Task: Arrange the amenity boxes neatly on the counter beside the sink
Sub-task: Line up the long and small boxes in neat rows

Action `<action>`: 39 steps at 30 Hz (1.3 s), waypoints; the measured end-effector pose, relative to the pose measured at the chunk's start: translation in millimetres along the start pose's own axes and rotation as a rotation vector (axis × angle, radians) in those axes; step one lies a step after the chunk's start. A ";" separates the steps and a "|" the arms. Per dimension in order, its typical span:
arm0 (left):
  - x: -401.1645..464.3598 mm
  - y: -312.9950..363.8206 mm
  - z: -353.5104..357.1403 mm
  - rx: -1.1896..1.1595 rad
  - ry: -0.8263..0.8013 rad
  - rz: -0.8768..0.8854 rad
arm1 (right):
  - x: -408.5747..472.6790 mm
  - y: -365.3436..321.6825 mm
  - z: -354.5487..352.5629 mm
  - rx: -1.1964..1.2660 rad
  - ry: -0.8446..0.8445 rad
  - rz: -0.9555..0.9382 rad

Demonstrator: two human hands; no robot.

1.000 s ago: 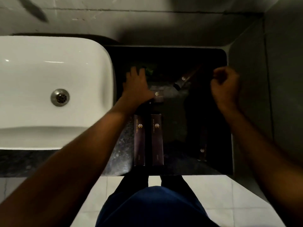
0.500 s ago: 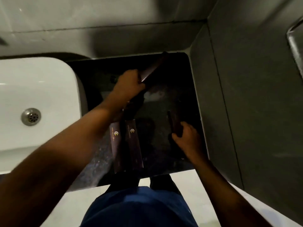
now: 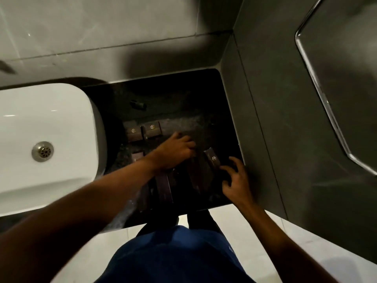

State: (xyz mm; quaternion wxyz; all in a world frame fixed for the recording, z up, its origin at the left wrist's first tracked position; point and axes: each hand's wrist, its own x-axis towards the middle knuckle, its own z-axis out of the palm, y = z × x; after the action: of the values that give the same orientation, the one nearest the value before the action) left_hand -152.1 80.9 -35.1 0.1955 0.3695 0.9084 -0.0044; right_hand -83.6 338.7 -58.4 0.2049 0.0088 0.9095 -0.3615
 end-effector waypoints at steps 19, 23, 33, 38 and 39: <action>14.9 90.6 19.9 -0.974 0.189 -0.731 | 18.1 -10.3 2.5 0.096 0.044 0.157; 14.5 90.0 20.2 -0.975 0.215 -0.697 | 19.3 -9.4 3.6 0.087 0.037 0.178; 18.6 89.7 29.4 -0.886 0.202 -0.659 | 20.7 -5.4 4.1 0.063 -0.006 0.196; 17.0 87.5 28.4 -0.912 0.214 -0.636 | 21.1 -4.4 4.5 0.058 -0.007 0.194; 16.1 88.2 27.4 -0.911 0.234 -0.624 | 20.3 -4.1 4.3 0.065 -0.008 0.197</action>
State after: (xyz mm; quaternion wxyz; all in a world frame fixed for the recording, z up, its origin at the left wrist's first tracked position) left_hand -93.7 151.6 -54.1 0.2228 -0.0405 0.9004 0.3715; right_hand -101.3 330.2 -66.2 0.2425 0.1034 0.8912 -0.3691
